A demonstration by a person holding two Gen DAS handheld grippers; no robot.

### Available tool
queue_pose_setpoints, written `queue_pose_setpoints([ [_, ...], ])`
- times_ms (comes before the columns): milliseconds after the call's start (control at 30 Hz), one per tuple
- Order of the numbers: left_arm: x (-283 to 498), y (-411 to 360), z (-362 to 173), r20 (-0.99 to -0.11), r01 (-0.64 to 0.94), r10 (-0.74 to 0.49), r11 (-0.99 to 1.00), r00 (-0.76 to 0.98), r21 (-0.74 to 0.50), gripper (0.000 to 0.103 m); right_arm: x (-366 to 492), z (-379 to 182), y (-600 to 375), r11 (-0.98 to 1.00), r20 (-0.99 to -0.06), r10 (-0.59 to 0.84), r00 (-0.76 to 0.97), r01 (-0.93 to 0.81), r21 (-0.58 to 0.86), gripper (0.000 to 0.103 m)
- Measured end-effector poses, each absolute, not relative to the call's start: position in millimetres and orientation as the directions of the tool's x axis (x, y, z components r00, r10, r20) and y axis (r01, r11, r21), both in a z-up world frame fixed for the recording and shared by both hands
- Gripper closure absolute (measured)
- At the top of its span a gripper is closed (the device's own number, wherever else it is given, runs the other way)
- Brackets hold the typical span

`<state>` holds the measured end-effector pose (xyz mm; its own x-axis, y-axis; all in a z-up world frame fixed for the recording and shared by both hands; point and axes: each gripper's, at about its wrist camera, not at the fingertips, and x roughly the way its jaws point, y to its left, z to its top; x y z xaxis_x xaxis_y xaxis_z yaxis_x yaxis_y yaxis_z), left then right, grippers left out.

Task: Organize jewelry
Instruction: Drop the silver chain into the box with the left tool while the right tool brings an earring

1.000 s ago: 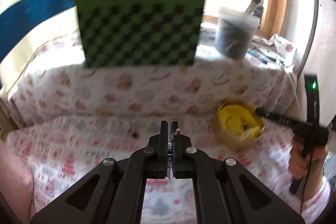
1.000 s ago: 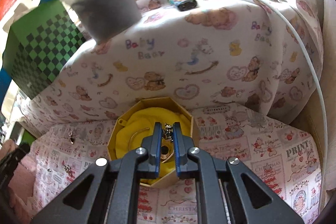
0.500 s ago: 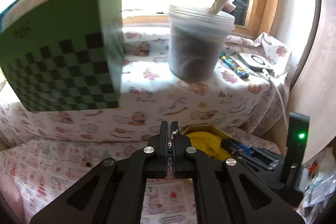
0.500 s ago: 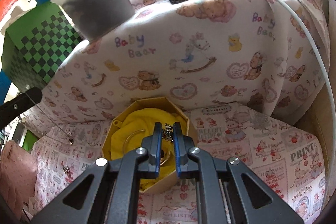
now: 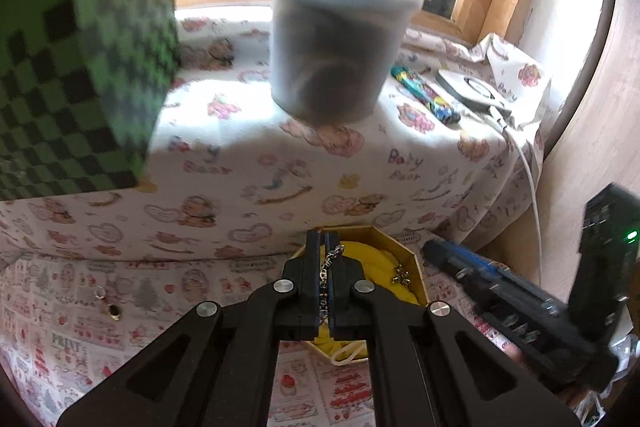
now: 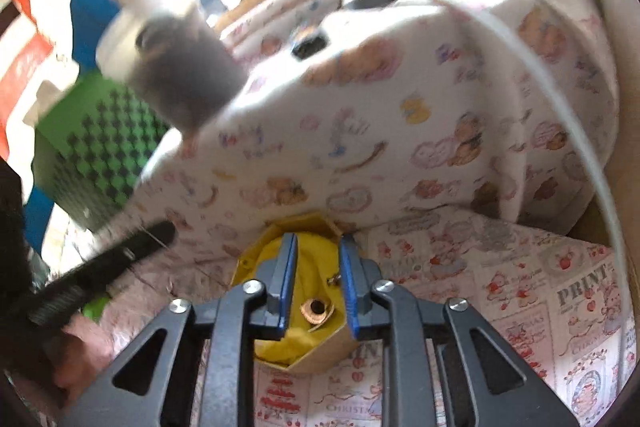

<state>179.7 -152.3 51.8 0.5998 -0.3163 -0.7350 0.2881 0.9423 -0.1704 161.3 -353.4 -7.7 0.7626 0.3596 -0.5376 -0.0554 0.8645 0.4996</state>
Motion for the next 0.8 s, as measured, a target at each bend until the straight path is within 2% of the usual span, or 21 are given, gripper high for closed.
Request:
queue_pose_setpoints([
  [233,189.8,-167.1,34.4,-0.754,0.295,-0.319,0.940,0.575,-0.172,0.101,163.6,-13.8,-374.6,0.846,-0.548,0.340,0.764,0.007,0.534,0.080],
  [600,197.2,-172.8,8.2,-0.783,0.311,-0.325,0.934,0.530,-0.176,0.101,165.2,-15.3,-364.9,0.866,-0.570,0.311,0.761,0.021,0.500,0.078],
  [667,198.3,-173.3,4.1,-0.791,0.302,-0.310,0.939,0.527,-0.167,0.090,167.7,-14.9,-360.9,0.865,-0.567,0.314,0.761,0.017,0.502,0.077],
  [700,198.2,-172.1,2.2,-0.793,0.302,-0.314,0.937,0.521,-0.173,0.082,168.2,-14.6,-359.7,0.865,-0.566,0.315,0.762,0.015,0.502,0.077],
  [800,196.2,-167.1,-0.7,-0.797,0.301,-0.307,0.939,0.521,-0.164,0.081,168.4,-15.4,-359.5,0.864,-0.565,0.317,0.762,0.014,0.503,0.076],
])
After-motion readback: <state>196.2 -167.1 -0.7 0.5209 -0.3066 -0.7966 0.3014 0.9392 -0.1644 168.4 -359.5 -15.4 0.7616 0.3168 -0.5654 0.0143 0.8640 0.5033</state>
